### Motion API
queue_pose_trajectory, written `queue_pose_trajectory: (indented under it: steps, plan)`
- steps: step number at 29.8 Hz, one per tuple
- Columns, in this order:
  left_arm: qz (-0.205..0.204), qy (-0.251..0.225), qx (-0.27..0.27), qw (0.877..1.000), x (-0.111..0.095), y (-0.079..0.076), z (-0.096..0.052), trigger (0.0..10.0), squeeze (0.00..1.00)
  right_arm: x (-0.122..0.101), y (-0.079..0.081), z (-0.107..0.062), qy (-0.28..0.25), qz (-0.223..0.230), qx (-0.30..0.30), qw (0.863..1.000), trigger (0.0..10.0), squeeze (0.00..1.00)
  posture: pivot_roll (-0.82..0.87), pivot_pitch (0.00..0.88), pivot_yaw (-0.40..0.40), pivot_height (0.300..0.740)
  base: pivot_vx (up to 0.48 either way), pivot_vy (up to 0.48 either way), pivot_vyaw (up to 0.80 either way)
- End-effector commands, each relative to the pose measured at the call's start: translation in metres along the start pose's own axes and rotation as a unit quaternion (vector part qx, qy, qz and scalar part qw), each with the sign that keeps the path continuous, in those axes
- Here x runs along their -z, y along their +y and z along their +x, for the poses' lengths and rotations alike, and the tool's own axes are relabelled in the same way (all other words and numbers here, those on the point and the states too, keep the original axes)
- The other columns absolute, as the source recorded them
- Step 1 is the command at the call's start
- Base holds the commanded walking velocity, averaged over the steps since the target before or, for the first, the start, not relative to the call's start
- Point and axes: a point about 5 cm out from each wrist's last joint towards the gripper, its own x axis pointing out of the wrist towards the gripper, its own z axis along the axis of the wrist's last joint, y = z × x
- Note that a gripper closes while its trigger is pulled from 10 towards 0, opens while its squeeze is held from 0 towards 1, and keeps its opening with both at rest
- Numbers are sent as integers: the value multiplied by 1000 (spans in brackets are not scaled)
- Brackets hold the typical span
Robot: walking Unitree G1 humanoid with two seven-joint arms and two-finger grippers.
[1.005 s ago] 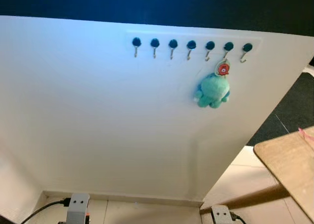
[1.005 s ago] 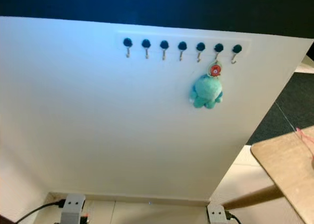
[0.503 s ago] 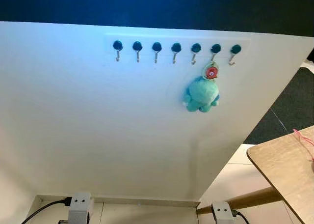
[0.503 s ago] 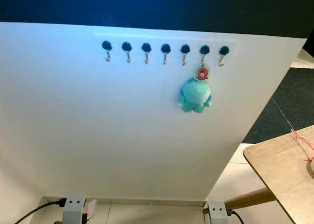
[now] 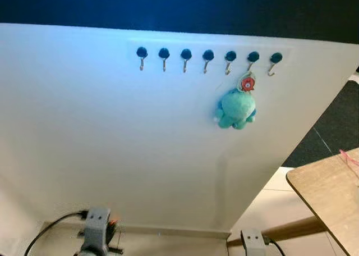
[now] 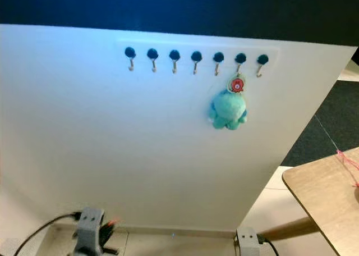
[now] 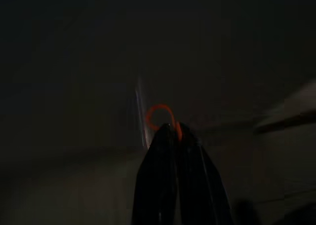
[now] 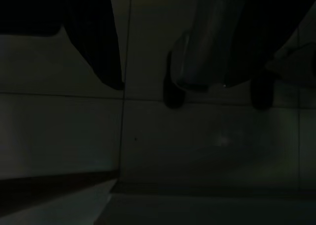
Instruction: Hang keys on a hook
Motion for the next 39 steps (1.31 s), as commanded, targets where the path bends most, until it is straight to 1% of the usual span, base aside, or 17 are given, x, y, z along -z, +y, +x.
queue_pose_trajectory:
  steps: [1, 2, 3, 5, 6, 7, 8, 9, 10, 15, 17, 18, 19, 24, 27, 31, 39]
  plan:
    - [41, -69, 104, 991, -34, -15, 2, 10000, 0, -3, -2, 0, -14, -11, -1, 1000, 10000, 0, 78, 33, -43, 740, 0, 0, 0]
    - [41, -69, 104, 991, -34, -15, 2, 10000, 0, -3, -2, 0, -14, -11, -1, 1000, 10000, 0, 78, 33, -43, 740, 0, 0, 0]
    - [70, -106, 162, 979, -63, -24, 3, 10000, 0, -12, 0, 1, -36, -31, -15, 999, 10000, 0, 84, 36, -50, 740, 0, 0, 0]
    - [70, -106, 162, 979, -63, -24, 3, 10000, 0, -12, 0, 1, -36, -31, -15, 999, 10000, 0, 84, 36, -50, 740, 0, 0, 0]
    - [135, -156, 267, 942, -115, -46, 0, 10000, 0, -34, 10, 2, -98, -80, -61, 990, 10000, 0, 82, 38, -49, 740, 0, 0, 0]
    - [135, -156, 267, 942, -115, -46, 0, 10000, 0, -34, 10, 2, -98, -80, -61, 990, 10000, 0, 82, 38, -49, 740, 0, 0, 0]
    - [158, -170, 298, 926, -134, -54, -2, 10000, 0, -45, 16, 1, -131, -102, -82, 983, 10000, 0, 81, 38, -49, 740, 0, 0, 0]
    - [158, -170, 298, 926, -134, -54, -2, 10000, 0, -45, 16, 1, -131, -102, -82, 983, 10000, 0, 81, 38, -49, 740, 0, 0, 0]
    - [171, -203, 324, 908, -167, -63, -3, 10000, 0, -70, 26, -3, -209, -119, -114, 964, 10000, 0, 78, 40, -41, 740, 0, 0, 0]
    - [167, -230, 335, 898, -193, -70, -4, 10000, 0, -93, 34, -11, -284, -110, -141, 942, 10000, 0, 76, 43, -41, 740, 0, 0, 0]
    - [181, -264, 349, 881, -220, -77, -6, 10000, 0, -121, 44, -24, -367, -100, -167, 910, 10000, 0, 72, 43, -38, 740, 0, 0, 0]
    - [181, -264, 349, 881, -220, -77, -6, 10000, 0, -121, 44, -24, -367, -100, -167, 910, 10000, 0, 72, 43, -38, 740, 0, 0, 0]
    - [202, -296, 341, 869, -236, -80, -8, 10000, 0, -136, 50, -33, -412, -101, -178, 888, 10000, 0, 70, 43, -37, 740, 0, 0, 0]
    - [231, -362, 283, 857, -262, -74, -12, 10000, 0, -150, 58, -43, -461, -105, -181, 862, 10000, 0, 66, 44, -35, 740, 0, 0, 0]
    - [254, -426, 215, 841, -290, -64, -25, 10000, 0, -163, 66, -54, -511, -95, -184, 834, 10000, 0, 67, 45, -38, 740, 0, 0, 0]
    - [275, -448, 168, 834, -306, -55, -35, 10000, 0, -170, 73, -64, -539, -96, -197, 813, 10000, 0, 67, 49, -40, 740, 0, 0, 0]
    - [279, -464, 166, 824, -312, -57, -41, 10000, 0, -178, 77, -74, -559, -94, -201, 799, 10000, 0, 67, 54, -41, 740, 0, 0, 0]
